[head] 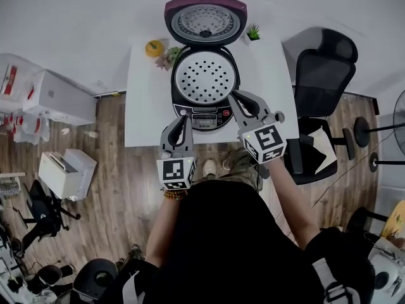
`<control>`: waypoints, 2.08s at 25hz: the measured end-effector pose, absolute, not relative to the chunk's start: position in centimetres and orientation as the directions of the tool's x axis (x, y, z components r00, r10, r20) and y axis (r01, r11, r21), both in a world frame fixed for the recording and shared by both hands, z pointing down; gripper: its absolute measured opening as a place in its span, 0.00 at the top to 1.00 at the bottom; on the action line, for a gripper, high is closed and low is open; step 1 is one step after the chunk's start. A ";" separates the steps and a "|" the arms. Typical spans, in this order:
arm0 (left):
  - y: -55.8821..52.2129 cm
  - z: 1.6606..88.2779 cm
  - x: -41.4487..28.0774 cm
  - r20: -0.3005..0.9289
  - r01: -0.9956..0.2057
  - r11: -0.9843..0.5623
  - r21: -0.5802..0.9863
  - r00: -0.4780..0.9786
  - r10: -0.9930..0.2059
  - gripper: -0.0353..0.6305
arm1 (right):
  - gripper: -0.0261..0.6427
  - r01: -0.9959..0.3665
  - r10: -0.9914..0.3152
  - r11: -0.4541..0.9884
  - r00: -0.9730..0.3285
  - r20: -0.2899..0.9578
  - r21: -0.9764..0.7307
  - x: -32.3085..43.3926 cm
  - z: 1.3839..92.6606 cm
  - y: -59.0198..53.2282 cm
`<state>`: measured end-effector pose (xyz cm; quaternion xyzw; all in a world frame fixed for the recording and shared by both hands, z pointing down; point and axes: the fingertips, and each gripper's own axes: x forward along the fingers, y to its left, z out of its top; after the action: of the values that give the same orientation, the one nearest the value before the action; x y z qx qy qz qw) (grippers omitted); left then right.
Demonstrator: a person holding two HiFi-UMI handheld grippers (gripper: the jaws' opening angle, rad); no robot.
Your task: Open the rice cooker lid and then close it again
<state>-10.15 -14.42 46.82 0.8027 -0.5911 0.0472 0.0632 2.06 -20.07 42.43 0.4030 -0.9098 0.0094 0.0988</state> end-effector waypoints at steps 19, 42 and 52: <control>-14.3 46.2 -9.9 0.134 -0.955 -0.293 0.041 0.295 -0.946 0.90 | 0.91 -0.711 -0.710 0.699 -0.676 0.199 0.077 3.7 37.9 -25.7; -14.7 45.5 -10.4 0.119 -0.962 -0.270 0.044 0.274 -0.954 0.90 | 0.77 -0.711 -0.725 0.687 -0.657 0.209 0.147 5.3 33.7 -31.5; -15.4 45.0 -11.2 0.097 -0.967 -0.252 0.041 0.255 -0.962 0.90 | 0.70 -0.699 -0.701 0.706 -0.665 0.257 0.114 5.7 32.9 -35.6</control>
<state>-11.23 -15.36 44.97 0.7907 -0.6099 0.0261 0.0459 5.74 -35.62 32.92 0.3836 -0.9125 -0.0027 0.1421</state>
